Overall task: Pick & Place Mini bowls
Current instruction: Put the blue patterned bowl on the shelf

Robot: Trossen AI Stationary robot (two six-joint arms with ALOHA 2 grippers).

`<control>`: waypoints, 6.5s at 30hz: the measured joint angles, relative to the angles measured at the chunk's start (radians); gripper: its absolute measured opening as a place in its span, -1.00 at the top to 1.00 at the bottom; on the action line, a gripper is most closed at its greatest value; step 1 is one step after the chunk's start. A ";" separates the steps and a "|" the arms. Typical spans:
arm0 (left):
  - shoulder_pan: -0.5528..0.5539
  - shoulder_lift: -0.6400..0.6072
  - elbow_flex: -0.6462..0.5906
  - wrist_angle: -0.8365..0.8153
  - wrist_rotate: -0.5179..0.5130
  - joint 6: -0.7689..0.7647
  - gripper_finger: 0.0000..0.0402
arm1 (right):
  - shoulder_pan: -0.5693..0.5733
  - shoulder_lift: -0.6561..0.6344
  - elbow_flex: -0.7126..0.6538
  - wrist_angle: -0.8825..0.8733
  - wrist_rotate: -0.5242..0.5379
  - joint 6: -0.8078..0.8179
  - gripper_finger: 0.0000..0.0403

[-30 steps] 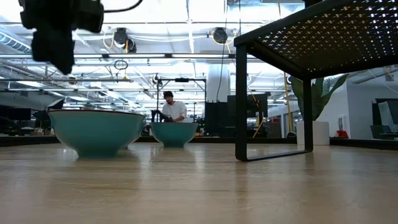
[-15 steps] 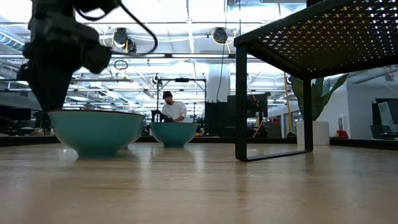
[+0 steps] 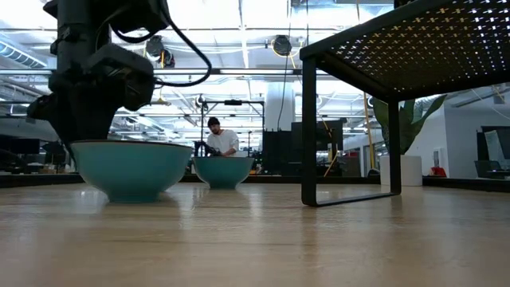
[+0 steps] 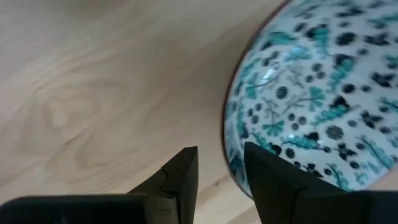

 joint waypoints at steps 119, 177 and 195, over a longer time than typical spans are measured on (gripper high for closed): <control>0.172 0.133 0.475 1.145 -0.928 2.013 0.97 | -0.018 0.532 0.001 0.887 0.468 -0.551 -0.33; 0.060 0.120 0.475 0.885 -0.798 1.646 0.70 | -0.083 0.524 0.000 0.953 0.629 -0.547 0.99; 0.093 -0.066 0.474 0.461 -0.241 1.570 0.67 | 0.199 0.433 0.448 0.154 0.645 -0.255 1.00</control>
